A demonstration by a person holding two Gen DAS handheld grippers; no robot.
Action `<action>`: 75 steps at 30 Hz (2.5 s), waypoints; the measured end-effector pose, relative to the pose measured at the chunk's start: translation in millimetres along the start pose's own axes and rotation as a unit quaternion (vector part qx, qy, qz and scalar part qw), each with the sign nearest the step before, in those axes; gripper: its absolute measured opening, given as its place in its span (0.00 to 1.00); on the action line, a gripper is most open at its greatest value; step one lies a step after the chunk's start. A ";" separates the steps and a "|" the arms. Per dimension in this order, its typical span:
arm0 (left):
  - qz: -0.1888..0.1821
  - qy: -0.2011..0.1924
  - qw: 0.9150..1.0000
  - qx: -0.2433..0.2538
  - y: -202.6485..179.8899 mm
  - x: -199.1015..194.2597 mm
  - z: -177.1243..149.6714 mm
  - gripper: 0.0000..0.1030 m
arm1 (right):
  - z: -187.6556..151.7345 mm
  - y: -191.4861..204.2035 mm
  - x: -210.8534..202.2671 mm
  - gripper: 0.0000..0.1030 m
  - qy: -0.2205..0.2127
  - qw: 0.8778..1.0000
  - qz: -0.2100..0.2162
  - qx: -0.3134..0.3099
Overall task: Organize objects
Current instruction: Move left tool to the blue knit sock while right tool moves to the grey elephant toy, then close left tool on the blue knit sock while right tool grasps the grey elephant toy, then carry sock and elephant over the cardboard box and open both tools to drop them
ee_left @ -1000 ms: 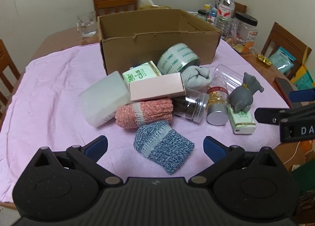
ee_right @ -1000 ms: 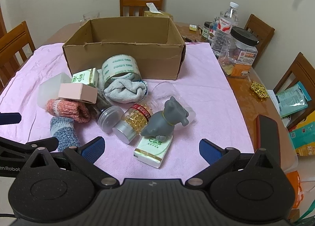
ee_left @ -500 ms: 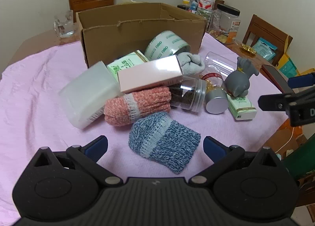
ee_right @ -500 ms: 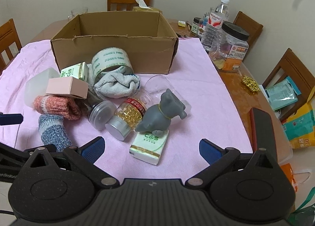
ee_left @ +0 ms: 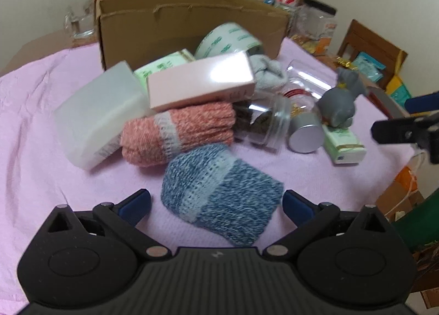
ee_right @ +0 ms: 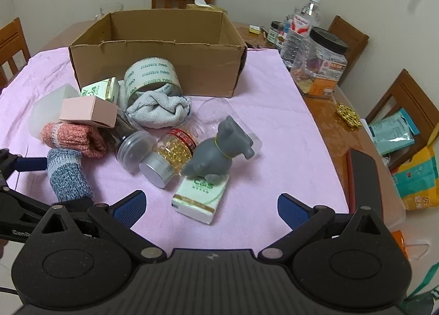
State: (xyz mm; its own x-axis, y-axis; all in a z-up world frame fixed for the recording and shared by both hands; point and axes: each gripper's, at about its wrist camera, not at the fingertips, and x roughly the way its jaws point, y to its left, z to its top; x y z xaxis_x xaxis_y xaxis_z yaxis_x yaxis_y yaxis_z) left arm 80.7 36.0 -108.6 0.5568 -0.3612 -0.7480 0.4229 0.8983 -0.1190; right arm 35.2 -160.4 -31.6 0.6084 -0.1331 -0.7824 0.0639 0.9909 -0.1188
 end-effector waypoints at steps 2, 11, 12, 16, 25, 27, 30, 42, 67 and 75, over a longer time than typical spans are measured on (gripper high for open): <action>0.002 -0.005 1.000 -0.002 0.0 1.8 -0.9 0.97 | 4.1 -0.9 2.1 1.00 -0.002 1.000 0.005 -0.008; 0.035 -0.017 0.999 0.011 -14.7 12.2 2.5 0.91 | 18.3 -13.6 9.3 1.00 -0.018 0.999 0.002 -0.040; 0.036 -0.019 0.999 0.012 -16.2 12.4 2.3 0.90 | 19.4 -14.0 10.6 1.00 -0.019 0.999 0.002 -0.046; 0.049 -0.019 0.998 0.021 -21.6 13.2 1.7 0.90 | 21.8 -11.8 19.3 1.00 -0.021 0.997 0.003 -0.074; 0.061 -0.017 0.998 0.013 -23.7 14.4 3.1 0.90 | 12.5 7.6 46.3 1.00 -0.030 0.983 -0.029 -0.180; 0.064 -0.016 0.998 0.009 -24.6 15.5 4.0 0.90 | 8.2 12.1 51.2 0.99 -0.036 0.977 -0.038 -0.207; 0.067 -0.014 0.998 0.006 -25.5 16.2 4.9 0.90 | 2.8 18.6 59.1 0.95 -0.040 0.968 -0.049 -0.243; 0.073 -0.009 0.997 0.004 -28.3 18.6 8.3 0.87 | 8.2 11.4 69.8 0.82 -0.036 0.971 -0.030 -0.236; 0.025 0.054 0.998 -0.016 -13.7 -23.0 26.5 0.76 | 44.6 -49.0 64.9 0.79 0.041 0.988 0.094 -0.112; 0.026 0.055 0.998 -0.004 -15.6 -29.7 37.3 0.76 | 51.2 -50.2 62.1 0.78 0.041 0.986 0.101 -0.123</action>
State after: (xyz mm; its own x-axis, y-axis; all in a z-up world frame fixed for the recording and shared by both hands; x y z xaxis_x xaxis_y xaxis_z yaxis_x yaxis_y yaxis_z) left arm 84.2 23.4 -60.2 0.4957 -0.2839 -0.8208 0.3885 0.9177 -0.0828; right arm 110.2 -217.2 -43.0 0.5218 0.0542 -0.8513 -0.2523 0.9631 -0.0933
